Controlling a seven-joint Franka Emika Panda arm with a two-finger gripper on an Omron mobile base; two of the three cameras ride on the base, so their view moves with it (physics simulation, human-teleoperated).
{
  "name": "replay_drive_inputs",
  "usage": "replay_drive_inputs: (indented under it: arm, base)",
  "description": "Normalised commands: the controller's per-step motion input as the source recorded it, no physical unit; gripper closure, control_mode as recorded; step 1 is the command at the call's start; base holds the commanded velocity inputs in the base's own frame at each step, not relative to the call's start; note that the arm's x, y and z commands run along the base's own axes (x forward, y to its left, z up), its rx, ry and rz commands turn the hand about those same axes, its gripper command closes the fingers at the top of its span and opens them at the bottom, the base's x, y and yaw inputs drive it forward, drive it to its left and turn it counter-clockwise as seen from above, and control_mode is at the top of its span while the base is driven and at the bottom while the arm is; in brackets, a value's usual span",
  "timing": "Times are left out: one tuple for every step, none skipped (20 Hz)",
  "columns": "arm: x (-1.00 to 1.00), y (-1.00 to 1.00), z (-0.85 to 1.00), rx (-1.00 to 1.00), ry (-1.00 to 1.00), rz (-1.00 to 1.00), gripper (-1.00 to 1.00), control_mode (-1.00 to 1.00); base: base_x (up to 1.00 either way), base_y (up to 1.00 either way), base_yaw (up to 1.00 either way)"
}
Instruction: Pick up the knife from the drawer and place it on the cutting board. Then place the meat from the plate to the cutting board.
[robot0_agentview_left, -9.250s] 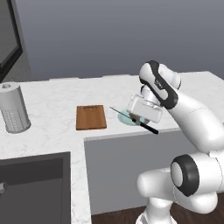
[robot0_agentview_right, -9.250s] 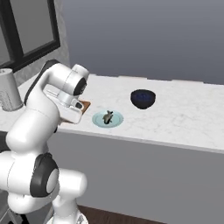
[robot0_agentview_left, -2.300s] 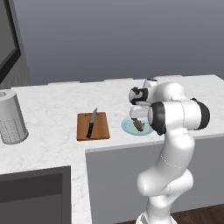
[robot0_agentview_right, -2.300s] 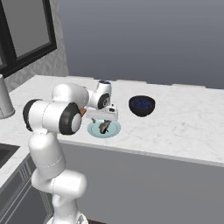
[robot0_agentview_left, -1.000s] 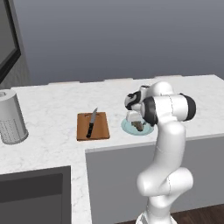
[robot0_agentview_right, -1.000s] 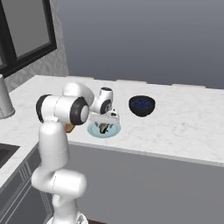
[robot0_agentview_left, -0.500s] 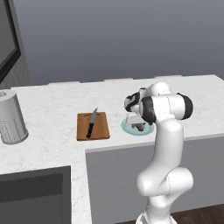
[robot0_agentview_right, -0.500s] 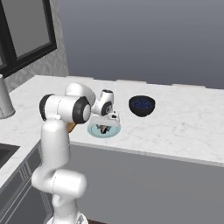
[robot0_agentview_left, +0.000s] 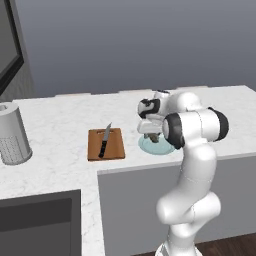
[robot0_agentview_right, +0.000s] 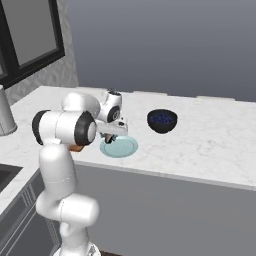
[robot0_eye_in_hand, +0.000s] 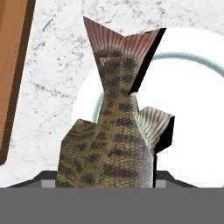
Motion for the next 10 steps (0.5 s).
replay_drive_inputs:
  arm:
    - [-0.16, 1.00, 0.69, 0.00, 0.00, 0.00, 1.00, -1.00]
    - [-0.03, 1.00, 0.71, 0.00, 0.00, 0.00, 1.00, -1.00]
    - [-0.04, 1.00, 0.64, 0.00, 0.00, 0.00, 1.00, -1.00]
    - [-0.04, 1.00, 0.61, 0.00, 0.00, 0.00, 1.00, -1.00]
    - [-0.12, 1.00, 0.55, 0.00, 0.00, 0.00, 1.00, -1.00]
    - [-0.28, 1.00, 0.46, 0.00, 0.00, 0.00, 1.00, -1.00]
    - [-0.48, 1.00, 0.40, 0.00, 0.00, 0.00, 1.00, -1.00]
    - [-0.68, 1.00, 0.28, 0.00, -0.02, 0.00, 1.00, -1.00]
    - [-0.77, 1.00, 0.19, 0.00, -0.05, 0.00, 1.00, -1.00]
    - [-0.99, 0.77, 0.06, 0.00, -0.11, -0.01, 1.00, -1.00]
  base:
    - [0.00, 0.00, 0.00]
    - [0.00, 0.00, 0.00]
    - [0.00, 0.00, 0.00]
    - [0.00, 0.00, 0.00]
    - [0.00, 0.00, 0.00]
    - [0.00, 0.00, 0.00]
    - [0.00, 0.00, 0.00]
    - [0.00, 0.00, 0.00]
    - [0.00, 0.00, 0.00]
    - [0.00, 0.00, 0.00]
